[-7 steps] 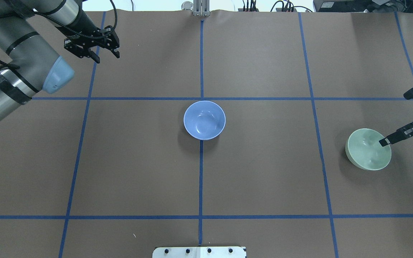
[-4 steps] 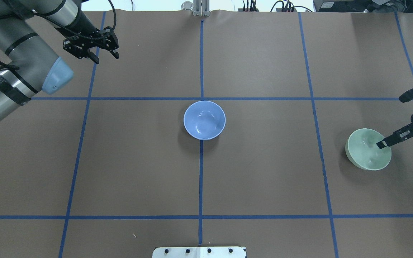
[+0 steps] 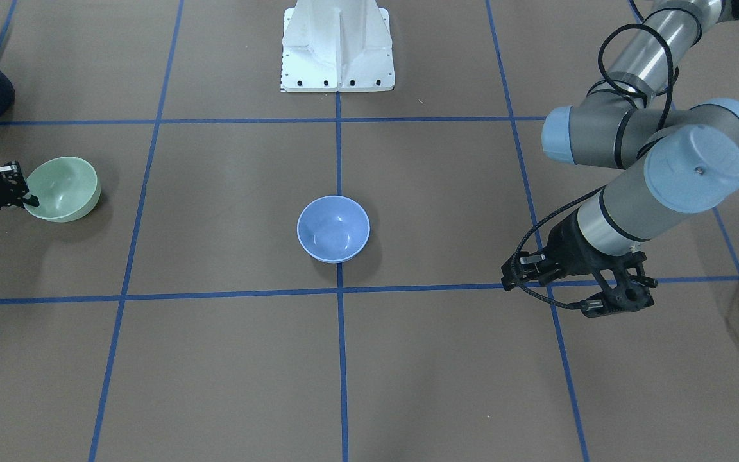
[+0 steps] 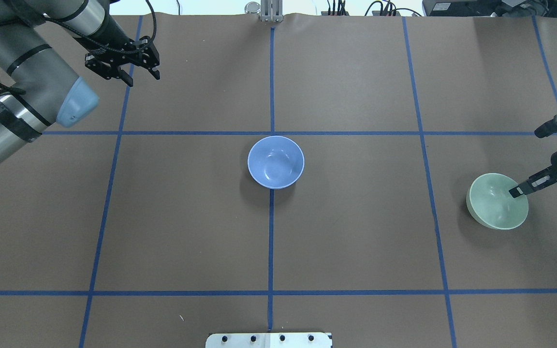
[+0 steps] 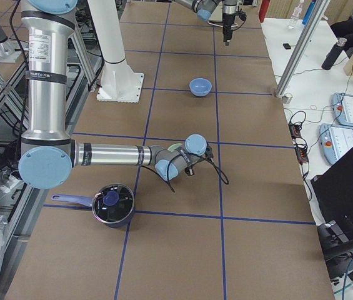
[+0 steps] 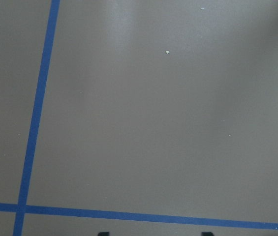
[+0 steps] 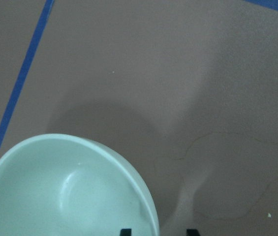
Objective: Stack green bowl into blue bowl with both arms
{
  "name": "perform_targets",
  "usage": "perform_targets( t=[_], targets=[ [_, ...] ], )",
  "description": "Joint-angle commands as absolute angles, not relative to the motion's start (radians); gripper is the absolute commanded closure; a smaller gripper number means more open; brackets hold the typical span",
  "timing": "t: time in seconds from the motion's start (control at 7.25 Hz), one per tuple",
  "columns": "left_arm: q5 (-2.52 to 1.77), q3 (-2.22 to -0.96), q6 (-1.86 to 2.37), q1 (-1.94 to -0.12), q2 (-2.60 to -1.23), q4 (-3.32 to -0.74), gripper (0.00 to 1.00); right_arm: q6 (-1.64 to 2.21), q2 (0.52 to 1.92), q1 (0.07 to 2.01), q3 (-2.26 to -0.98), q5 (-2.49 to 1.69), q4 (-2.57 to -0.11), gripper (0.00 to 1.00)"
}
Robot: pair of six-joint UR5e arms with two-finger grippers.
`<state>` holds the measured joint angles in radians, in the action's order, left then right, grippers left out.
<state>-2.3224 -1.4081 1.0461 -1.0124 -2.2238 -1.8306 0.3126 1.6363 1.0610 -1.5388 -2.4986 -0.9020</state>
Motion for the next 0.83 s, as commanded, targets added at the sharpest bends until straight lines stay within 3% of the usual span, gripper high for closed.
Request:
perform_targets(
  t=[0.0, 0.69],
  targets=[
    [-2.322, -1.408, 1.046, -1.012, -2.223, -1.830, 0.31, 0.327, 1.614, 1.062, -1.537, -2.500, -0.902, 0.86],
    [-2.318, -1.408, 1.046, -1.014, -2.217, -1.832, 0.33, 0.417, 1.508, 1.066, -1.543, -2.513, -0.917, 0.90]
  ],
)
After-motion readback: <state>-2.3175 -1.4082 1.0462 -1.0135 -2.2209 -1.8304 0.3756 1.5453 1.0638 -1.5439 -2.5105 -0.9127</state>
